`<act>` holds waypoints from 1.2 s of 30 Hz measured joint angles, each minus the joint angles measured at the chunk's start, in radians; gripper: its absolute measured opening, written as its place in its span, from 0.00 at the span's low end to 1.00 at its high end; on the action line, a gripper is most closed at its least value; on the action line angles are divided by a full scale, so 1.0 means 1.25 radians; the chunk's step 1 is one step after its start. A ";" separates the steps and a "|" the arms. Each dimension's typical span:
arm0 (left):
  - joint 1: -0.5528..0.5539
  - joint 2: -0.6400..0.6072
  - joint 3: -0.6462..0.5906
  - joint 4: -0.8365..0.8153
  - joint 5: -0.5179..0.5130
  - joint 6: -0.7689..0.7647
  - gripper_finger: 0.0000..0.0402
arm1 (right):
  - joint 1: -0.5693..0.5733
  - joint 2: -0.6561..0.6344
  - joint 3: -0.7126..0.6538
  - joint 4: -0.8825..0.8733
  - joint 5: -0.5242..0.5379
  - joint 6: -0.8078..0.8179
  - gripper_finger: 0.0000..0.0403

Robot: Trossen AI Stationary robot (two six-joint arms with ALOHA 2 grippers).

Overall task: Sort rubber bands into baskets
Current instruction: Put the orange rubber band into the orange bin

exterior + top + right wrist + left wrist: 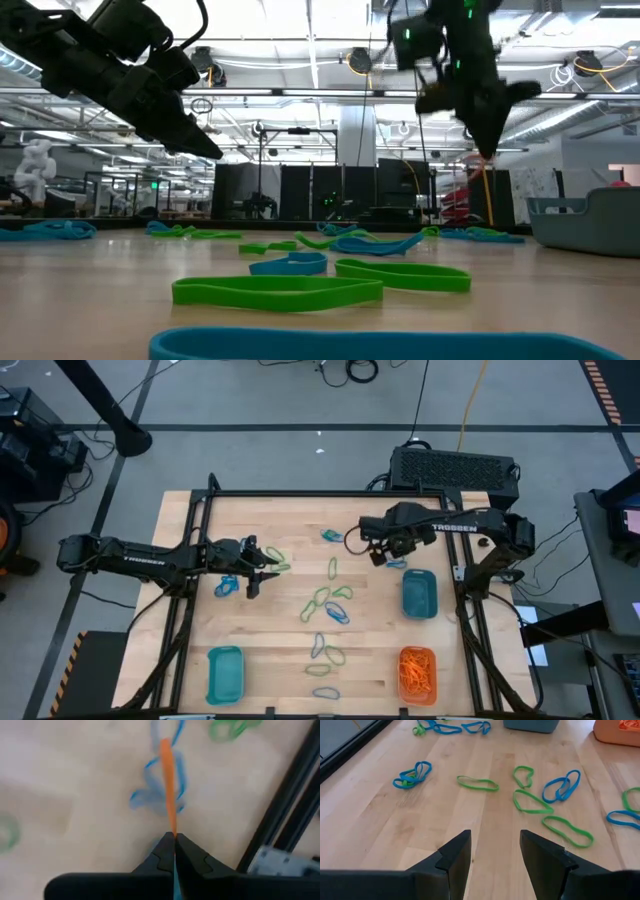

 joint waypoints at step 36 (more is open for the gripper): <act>-0.232 0.000 0.000 0.303 0.115 0.079 0.44 | 0.832 0.021 0.102 0.360 -0.055 0.926 0.00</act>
